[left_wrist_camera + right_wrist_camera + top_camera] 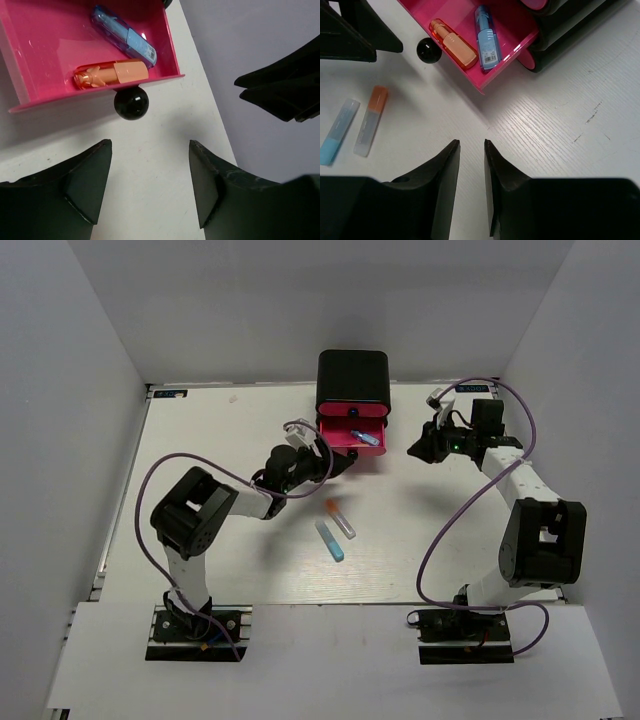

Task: Sort the stationery into containers
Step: Close the drawer in the storage box.

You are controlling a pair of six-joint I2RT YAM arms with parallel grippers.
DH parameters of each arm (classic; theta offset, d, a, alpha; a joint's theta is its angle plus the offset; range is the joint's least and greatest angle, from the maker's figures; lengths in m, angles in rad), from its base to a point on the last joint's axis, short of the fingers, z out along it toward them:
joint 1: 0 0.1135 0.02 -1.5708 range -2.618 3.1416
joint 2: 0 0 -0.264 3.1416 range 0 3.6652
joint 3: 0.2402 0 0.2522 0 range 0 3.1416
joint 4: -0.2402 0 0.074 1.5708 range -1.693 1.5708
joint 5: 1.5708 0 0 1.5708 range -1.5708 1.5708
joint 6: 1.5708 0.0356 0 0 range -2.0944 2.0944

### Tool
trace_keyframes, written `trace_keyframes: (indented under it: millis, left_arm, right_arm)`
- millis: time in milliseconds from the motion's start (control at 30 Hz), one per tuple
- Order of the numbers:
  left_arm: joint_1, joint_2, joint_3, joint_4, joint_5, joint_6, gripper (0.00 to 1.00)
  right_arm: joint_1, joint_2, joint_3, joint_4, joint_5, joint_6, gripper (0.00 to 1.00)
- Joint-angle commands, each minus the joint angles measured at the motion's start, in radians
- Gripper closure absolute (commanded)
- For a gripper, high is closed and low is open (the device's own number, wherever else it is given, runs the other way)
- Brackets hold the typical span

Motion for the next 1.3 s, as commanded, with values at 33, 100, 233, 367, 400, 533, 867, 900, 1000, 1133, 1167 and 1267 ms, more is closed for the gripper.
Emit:
trace_keyframes:
  millis: [33,100,233,367,400,533,867,900,1000,1133,1167,1267]
  left_arm:
    - [0.017,0.038,0.052,0.081,0.046,-0.087,0.27]
    - [0.026,0.051,0.078,0.081,0.046,-0.096,0.27]
    - [0.026,0.093,0.141,0.039,0.057,-0.096,0.27]
    - [0.026,0.117,0.17,0.03,0.066,-0.096,0.37]
    - [0.026,0.13,0.17,0.03,0.075,-0.096,0.37]
    - [0.026,0.148,0.179,0.03,0.086,-0.096,0.38]
    - [0.026,0.139,0.188,-0.024,0.086,-0.076,0.43]
    - [0.026,0.139,0.188,-0.024,0.086,-0.076,0.43]
    - [0.026,0.16,0.202,-0.024,0.086,-0.076,0.43]
    - [0.026,0.179,0.243,-0.051,0.075,-0.076,0.43]
    - [0.026,0.19,0.244,-0.051,0.075,-0.076,0.43]
    - [0.026,0.19,0.262,-0.074,0.066,-0.076,0.45]
  right_arm:
    - [-0.003,-0.038,-0.009,0.025,-0.019,0.003,0.67]
    - [-0.001,-0.037,-0.009,0.03,-0.019,0.003,0.67]
    - [-0.001,-0.035,-0.007,0.03,-0.017,0.009,0.67]
    - [-0.003,-0.037,-0.002,0.036,-0.022,0.008,0.66]
    - [-0.003,-0.037,-0.004,0.034,-0.02,0.009,0.66]
    - [-0.004,-0.038,-0.007,0.033,-0.017,0.009,0.66]
    - [-0.004,-0.037,-0.007,0.034,-0.024,0.012,0.66]
    - [-0.004,-0.037,-0.007,0.036,-0.022,0.012,0.66]
    - [-0.004,-0.034,-0.01,0.034,-0.022,0.011,0.66]
    - [-0.004,-0.034,-0.009,0.034,-0.017,0.011,0.66]
    - [-0.004,-0.035,-0.012,0.03,-0.019,0.012,0.66]
    - [-0.006,-0.037,-0.009,0.033,-0.019,0.011,0.66]
